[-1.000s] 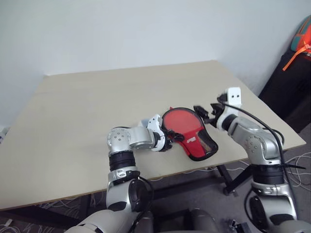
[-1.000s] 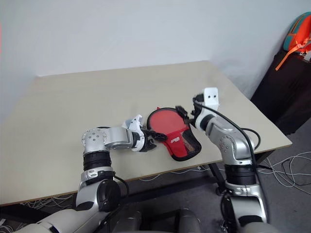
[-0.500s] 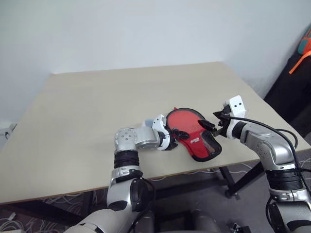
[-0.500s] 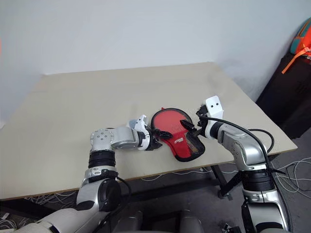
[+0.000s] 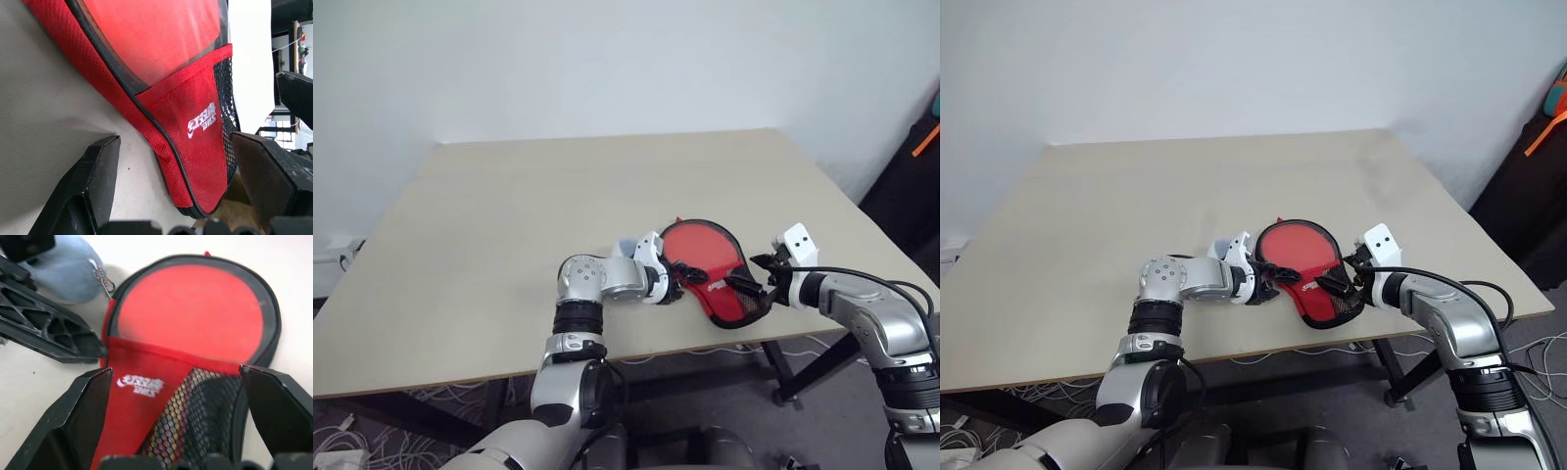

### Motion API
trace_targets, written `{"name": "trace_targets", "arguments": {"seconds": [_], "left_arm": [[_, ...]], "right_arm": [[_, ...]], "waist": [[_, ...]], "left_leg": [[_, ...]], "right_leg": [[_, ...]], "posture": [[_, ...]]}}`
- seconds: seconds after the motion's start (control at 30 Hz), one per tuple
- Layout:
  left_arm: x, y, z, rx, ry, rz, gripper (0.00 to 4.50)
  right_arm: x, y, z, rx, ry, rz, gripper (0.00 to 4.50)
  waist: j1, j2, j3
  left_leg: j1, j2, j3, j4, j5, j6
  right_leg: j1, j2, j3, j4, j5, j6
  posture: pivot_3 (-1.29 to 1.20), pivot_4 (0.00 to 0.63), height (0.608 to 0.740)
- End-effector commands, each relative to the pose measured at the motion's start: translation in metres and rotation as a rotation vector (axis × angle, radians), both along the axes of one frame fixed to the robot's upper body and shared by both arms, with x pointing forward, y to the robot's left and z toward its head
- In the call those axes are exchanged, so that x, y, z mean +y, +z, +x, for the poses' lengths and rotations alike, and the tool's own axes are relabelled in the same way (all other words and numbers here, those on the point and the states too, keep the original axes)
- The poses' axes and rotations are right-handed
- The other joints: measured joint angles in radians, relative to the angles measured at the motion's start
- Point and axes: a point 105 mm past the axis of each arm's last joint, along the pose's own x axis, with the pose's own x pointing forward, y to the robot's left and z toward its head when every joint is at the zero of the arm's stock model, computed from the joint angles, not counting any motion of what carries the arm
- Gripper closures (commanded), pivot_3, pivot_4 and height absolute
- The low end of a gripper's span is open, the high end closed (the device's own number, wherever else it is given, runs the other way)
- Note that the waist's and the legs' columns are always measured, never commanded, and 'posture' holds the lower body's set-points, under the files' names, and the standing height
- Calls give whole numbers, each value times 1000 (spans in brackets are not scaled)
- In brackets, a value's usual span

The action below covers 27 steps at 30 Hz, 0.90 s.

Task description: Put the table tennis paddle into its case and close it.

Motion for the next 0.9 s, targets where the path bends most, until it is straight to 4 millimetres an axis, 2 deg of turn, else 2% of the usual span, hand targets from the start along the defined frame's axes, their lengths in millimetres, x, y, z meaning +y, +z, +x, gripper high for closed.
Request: {"name": "trace_targets", "arguments": {"seconds": [0.03,0.37,0.53,0.73,0.9], "left_arm": [[-70,15,-31,33,-193,-95,733],[-82,37,-35,42,-243,-302,733],[-82,25,-35,63,-239,-252,733],[-90,22,-36,47,-252,-230,733],[-94,15,-36,56,-247,-211,733]], "right_arm": [[-9,16,8,-79,-53,2,0],[-3,14,5,-87,-41,24,0],[-2,15,7,-95,-46,27,0],[-4,17,9,-110,-65,30,0],[-4,28,6,-140,-61,88,0]], "waist": [[1,0,0],[-3,0,0],[-10,0,0],[-9,0,1],[-7,0,1]], "left_leg": [[0,-1,-1,0,0,0],[-1,-6,-4,0,-1,6],[-1,-6,-5,0,-1,6],[0,-7,-7,1,-1,6],[0,-10,-8,1,-1,6]], "right_leg": [[0,-1,-1,0,0,1],[6,-6,-5,-2,-3,6],[6,-5,-6,-1,-3,6],[8,-7,-9,-2,-2,6],[8,-13,-13,-2,-2,6]], "posture": [[0,0,724],[0,0,724],[0,0,724],[0,0,724],[0,0,724]]}}
